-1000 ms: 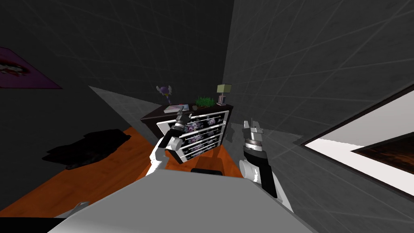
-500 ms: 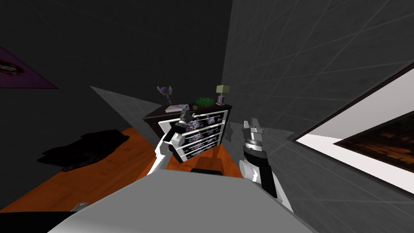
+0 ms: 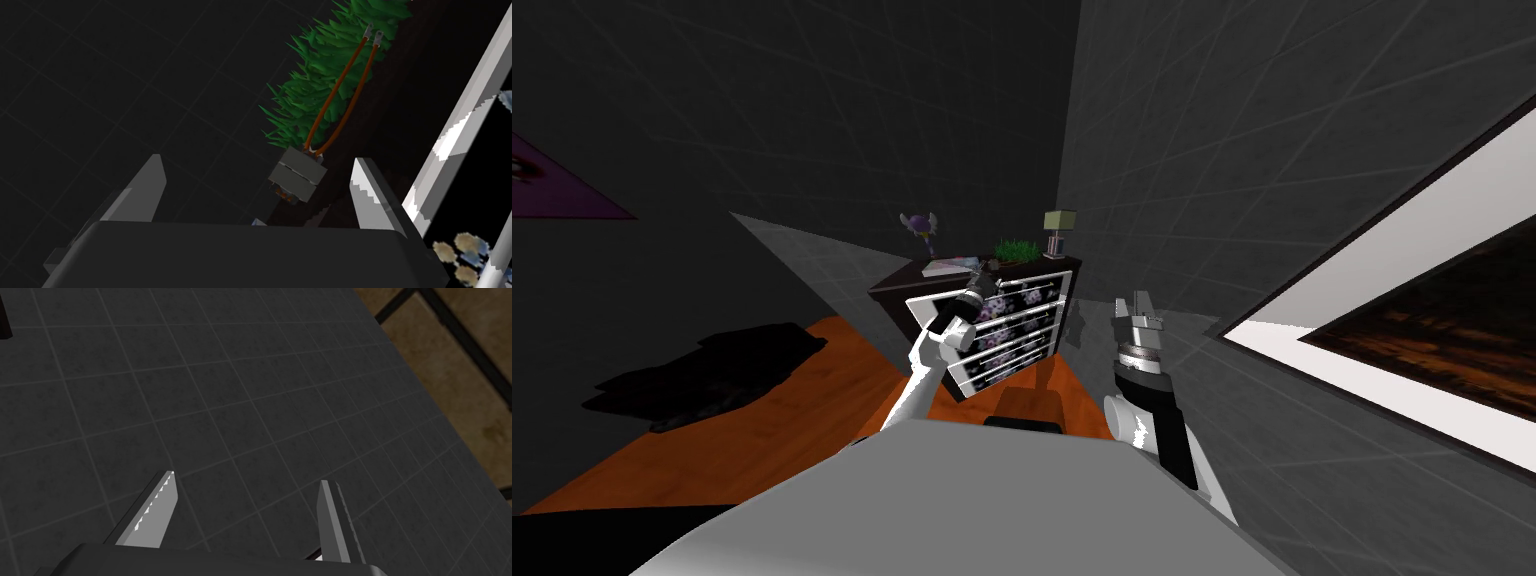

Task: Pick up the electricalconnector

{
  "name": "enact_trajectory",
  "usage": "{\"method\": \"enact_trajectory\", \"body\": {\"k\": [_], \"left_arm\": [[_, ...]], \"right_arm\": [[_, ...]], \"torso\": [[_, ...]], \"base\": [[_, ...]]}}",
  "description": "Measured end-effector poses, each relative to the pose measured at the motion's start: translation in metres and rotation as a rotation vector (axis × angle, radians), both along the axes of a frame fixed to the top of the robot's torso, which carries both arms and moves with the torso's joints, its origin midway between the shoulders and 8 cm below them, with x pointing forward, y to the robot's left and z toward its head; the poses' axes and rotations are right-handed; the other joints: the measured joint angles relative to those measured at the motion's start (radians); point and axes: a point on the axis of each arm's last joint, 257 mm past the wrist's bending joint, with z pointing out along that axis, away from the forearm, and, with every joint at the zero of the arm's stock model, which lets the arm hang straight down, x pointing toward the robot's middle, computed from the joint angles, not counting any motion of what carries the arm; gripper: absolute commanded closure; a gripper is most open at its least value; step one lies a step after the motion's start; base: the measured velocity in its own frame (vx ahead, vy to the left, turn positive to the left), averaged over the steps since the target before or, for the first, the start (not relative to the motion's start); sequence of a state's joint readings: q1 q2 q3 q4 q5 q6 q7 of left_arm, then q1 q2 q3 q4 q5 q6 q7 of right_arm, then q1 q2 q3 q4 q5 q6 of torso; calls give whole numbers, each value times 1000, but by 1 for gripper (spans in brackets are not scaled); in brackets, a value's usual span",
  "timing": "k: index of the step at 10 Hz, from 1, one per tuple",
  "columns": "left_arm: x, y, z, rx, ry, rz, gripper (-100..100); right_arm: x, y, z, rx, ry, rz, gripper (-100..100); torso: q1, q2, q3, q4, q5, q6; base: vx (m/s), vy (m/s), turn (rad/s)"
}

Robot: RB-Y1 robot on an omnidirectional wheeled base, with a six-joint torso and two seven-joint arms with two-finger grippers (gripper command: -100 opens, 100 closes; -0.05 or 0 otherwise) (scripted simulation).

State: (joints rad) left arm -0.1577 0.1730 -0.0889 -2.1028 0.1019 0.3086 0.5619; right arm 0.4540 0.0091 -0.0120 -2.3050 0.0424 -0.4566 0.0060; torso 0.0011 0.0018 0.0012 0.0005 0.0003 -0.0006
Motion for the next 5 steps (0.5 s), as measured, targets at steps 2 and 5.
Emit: {"method": "enact_trajectory", "body": {"k": [2,5], "left_arm": [[12,-12,0,-19,41,-31,-100],[27,-27,-4,-32,101,-62,-100]], "right_arm": [[0,0,0,0,0,0,0],[0,0,0,0,0,0,0]], "torso": [[0,0,0,0,0,0],[0,0,0,0,0,0]], "base": [[-35,7,-21],[-36,5,-33]]}}
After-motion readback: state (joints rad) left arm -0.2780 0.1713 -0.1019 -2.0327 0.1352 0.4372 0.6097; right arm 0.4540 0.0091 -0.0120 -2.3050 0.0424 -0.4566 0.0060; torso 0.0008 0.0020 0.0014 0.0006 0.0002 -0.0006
